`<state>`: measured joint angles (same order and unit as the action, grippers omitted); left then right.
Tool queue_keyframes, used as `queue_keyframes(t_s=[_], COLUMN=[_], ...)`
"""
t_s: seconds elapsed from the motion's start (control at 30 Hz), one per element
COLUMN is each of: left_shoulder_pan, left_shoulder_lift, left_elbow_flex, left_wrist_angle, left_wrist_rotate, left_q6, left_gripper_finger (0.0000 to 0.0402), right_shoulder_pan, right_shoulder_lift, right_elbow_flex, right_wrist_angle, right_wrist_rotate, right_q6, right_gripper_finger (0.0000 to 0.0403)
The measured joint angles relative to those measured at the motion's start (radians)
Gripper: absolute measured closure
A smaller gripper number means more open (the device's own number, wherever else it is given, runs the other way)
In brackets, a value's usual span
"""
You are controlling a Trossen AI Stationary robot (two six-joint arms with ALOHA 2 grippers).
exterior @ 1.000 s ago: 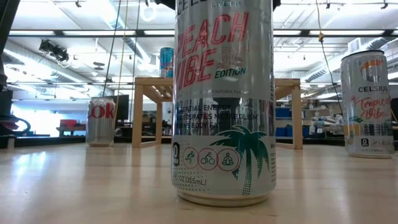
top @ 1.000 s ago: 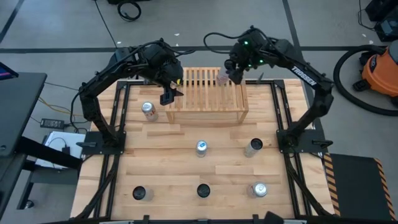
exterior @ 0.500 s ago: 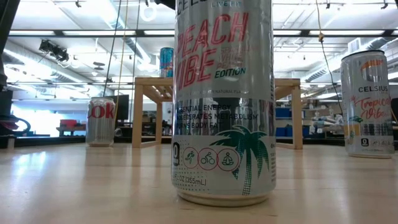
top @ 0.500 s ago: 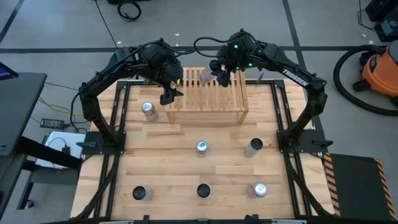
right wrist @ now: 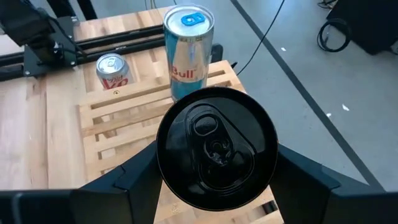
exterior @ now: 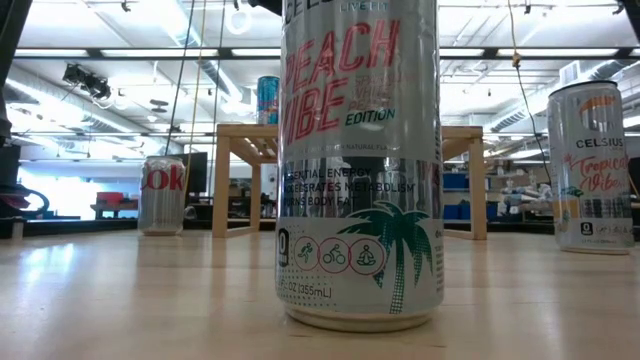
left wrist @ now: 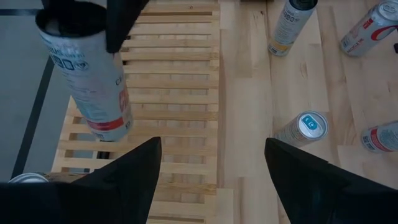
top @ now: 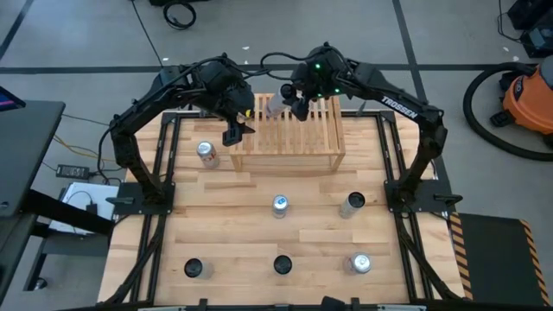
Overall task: Place canned beverage on shelf
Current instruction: Put the top white and pink soda can on the shelf
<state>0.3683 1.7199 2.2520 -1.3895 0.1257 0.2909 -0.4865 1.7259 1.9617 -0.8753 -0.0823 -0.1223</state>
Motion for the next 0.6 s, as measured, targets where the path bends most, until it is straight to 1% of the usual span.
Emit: queue_keyframes(t_s=[0.27, 0.6], left_shoulder_pan=[0.0, 0.0], left_shoulder_lift=[0.0, 0.0], left_elbow_flex=[0.0, 0.0], left_wrist_angle=[-0.001, -0.004], left_wrist_rotate=[0.0, 0.0], left_q6=[-0.001, -0.001], left_gripper_finger=[0.0113, 0.0113], right_shoulder_pan=[0.009, -0.007], right_shoulder_lift=[0.036, 0.041], right_elbow_flex=[0.0, 0.0], right_wrist_angle=[0.0, 0.03], right_wrist_rotate=[-0.019, -0.02], right_q6=[-0.002, -0.011], right_gripper_finger=[0.0148, 0.0148])
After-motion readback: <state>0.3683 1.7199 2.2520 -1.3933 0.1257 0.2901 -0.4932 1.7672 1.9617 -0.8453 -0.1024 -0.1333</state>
